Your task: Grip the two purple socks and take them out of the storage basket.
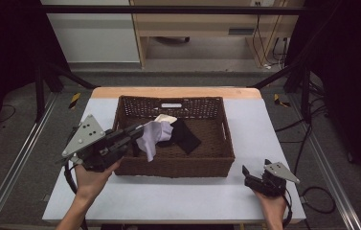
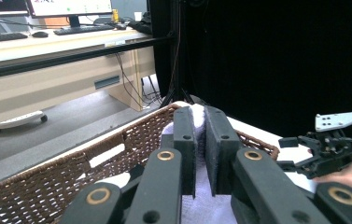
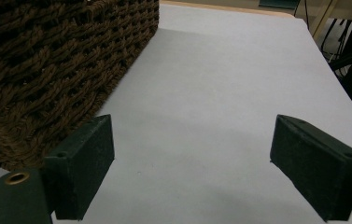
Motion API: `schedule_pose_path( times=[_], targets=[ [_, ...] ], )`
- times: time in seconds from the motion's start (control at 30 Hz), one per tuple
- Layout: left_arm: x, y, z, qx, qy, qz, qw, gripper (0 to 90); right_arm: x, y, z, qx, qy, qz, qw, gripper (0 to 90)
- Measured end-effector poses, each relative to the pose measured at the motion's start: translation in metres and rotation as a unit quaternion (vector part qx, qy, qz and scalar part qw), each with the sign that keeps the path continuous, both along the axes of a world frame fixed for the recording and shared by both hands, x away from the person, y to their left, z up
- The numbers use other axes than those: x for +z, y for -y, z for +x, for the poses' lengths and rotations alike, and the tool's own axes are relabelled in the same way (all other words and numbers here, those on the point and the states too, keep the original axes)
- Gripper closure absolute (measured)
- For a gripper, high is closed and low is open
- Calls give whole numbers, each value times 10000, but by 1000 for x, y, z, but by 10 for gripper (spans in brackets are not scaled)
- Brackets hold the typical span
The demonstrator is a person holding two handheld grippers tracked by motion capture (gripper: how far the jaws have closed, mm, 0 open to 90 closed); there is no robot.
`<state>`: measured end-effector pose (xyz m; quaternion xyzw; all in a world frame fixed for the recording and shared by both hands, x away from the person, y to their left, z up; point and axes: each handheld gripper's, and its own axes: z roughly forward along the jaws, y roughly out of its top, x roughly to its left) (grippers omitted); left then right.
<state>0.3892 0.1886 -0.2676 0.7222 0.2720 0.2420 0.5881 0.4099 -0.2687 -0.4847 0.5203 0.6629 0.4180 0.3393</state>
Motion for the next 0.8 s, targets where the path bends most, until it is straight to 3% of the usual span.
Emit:
schedule_pose_path(
  times=[0.47,0.8],
  targets=[
    [-27,-10,-31,-311,-170,21,9994,828,0,0,0,-5,-7,-2,10000,143],
    [-58,-6,-43,-494,-473,238,9974,827,0,0,0,2,8,-11,10000,144]
  ],
)
